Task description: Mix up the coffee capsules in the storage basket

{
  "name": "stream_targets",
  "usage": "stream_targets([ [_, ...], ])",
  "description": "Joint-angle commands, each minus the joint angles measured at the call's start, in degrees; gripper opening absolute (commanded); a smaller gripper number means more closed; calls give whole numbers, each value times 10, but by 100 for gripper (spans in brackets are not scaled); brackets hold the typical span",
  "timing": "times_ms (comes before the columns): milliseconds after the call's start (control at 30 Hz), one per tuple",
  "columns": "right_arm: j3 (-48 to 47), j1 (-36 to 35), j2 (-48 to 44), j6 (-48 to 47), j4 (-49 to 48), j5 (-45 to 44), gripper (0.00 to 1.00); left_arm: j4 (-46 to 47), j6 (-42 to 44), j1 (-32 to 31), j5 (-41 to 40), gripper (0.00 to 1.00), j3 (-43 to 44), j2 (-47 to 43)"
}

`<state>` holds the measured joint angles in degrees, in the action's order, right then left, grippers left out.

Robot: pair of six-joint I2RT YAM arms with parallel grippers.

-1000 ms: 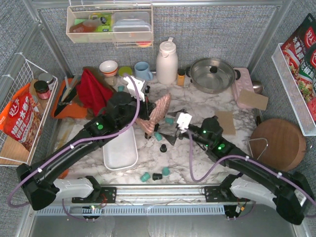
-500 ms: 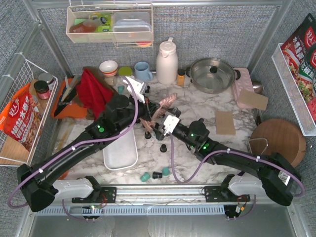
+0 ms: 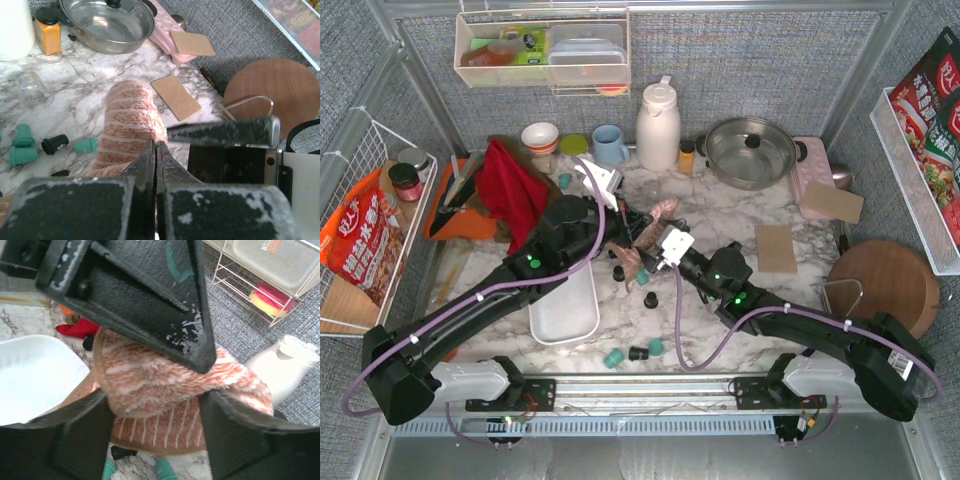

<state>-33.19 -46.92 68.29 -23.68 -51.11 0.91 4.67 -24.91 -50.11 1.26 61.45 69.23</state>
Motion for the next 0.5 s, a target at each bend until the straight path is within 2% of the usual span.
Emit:
stream_targets([
  [0,4,-1,-9,6,-10,12,61,40,-15,1,13,0,-5,-3],
  [167,-6,-1,-39,1,73,3,31,48,-15,3,-16,0,-19,-22],
  [200,-9,-1,-44,-2,90,2,10,50,-16,4,-21,0,-22,-26],
  [233,-11,-1,-49,-2,102,-4,0,51,-17,4,-27,0,-25,-29],
  [333,-14,-1,-62,7,124,-26,0,54,-19,5,-47,0,-32,-36],
  [367,-19,-1,-67,9,141,-36,0,53,-19,5,-59,7,-34,-40],
  [400,-26,-1,-71,12,166,-48,0,51,-18,6,-73,18,-37,-47],
  [467,-46,-1,-85,22,231,-94,0,43,-10,6,-107,51,-42,-71],
])
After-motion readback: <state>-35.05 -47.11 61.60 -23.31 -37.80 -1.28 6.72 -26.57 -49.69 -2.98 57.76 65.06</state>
